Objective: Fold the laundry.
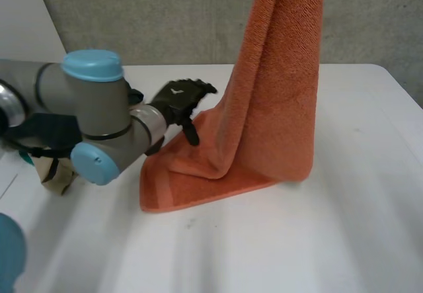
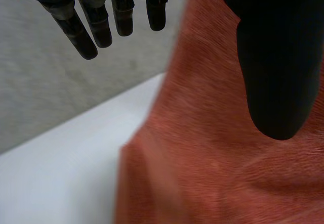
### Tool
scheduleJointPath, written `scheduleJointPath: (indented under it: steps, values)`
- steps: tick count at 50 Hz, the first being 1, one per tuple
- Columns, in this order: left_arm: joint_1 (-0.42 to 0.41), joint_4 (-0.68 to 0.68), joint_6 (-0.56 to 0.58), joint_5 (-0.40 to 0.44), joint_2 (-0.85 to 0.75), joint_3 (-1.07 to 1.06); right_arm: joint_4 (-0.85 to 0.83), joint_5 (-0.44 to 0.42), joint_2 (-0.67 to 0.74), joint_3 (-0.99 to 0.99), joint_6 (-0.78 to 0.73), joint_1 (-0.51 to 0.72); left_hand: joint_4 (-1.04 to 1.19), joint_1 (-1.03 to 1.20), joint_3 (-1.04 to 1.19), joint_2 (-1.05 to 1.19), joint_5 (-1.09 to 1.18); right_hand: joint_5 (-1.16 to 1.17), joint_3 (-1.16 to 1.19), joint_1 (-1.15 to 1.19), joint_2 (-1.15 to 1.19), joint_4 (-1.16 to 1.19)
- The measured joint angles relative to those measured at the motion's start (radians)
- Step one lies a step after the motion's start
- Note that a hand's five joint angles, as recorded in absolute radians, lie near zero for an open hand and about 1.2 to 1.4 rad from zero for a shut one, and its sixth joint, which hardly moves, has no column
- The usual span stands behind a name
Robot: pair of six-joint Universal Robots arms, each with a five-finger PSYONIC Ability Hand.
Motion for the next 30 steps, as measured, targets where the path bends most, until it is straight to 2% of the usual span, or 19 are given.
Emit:
scheduleJointPath:
  steps: [6, 10, 11, 12, 15, 20, 21, 24, 30]
  values:
    - [-0.051, -0.126, 0.004, 0.027, -0.092, 0.138, -0.032, -0.03, -0.027, -0.004, 0.098, -0.012, 0.0, 0.001, 0.001, 0.001, 0.0, 0.0, 0.0, 0.0, 0.0, 0.0]
    - [-0.082, -0.206, 0.004, 0.027, -0.163, 0.246, -0.052, -0.032, -0.013, -0.006, 0.134, -0.032, 0.608, 0.71, 0.593, 0.622, 0.584, 0.0, 0.0, 0.0, 0.0, 0.0]
    - [-0.084, -0.21, 0.004, 0.026, -0.168, 0.256, -0.053, -0.032, -0.009, -0.007, 0.135, -0.034, 0.695, 0.798, 0.678, 0.688, 0.669, 0.0, 0.0, 0.0, 0.0, 0.0]
    - [-0.087, -0.22, 0.004, 0.021, -0.179, 0.28, -0.055, -0.029, 0.003, -0.007, 0.135, -0.04, 0.854, 0.924, 0.837, 0.861, 0.826, 0.0, 0.0, 0.0, 0.0, 0.0]
    - [-0.085, -0.224, 0.007, -0.005, -0.189, 0.337, -0.054, -0.018, 0.039, -0.009, 0.124, -0.055, 0.986, 0.949, 0.965, 0.978, 0.922, 0.0, 0.0, 0.0, 0.0, 0.0]
    - [-0.052, -0.177, 0.037, -0.09, -0.167, 0.435, -0.046, 0.018, 0.114, -0.025, 0.076, -0.077, 0.994, 0.949, 0.974, 0.988, 0.922, 0.0, 0.0, 0.0, 0.0, 0.0]
    - [-0.03, -0.14, 0.063, -0.129, -0.143, 0.481, -0.036, 0.04, 0.15, -0.039, 0.045, -0.084, 0.996, 0.949, 0.974, 0.988, 0.922, 0.0, 0.0, 0.0, 0.0, 0.0]
    - [0.0, -0.074, 0.108, -0.169, -0.094, 0.541, -0.013, 0.081, 0.205, -0.069, -0.008, -0.089, 0.997, 0.949, 0.977, 0.989, 0.922, 0.0, 0.0, 0.0, 0.0, 0.0]
    - [0.045, 0.079, 0.166, -0.191, 0.041, 0.587, 0.054, 0.211, 0.324, -0.15, -0.168, -0.081, 0.997, 0.949, 0.977, 0.99, 0.922, 0.0, 0.0, 0.0, 0.0, 0.0]
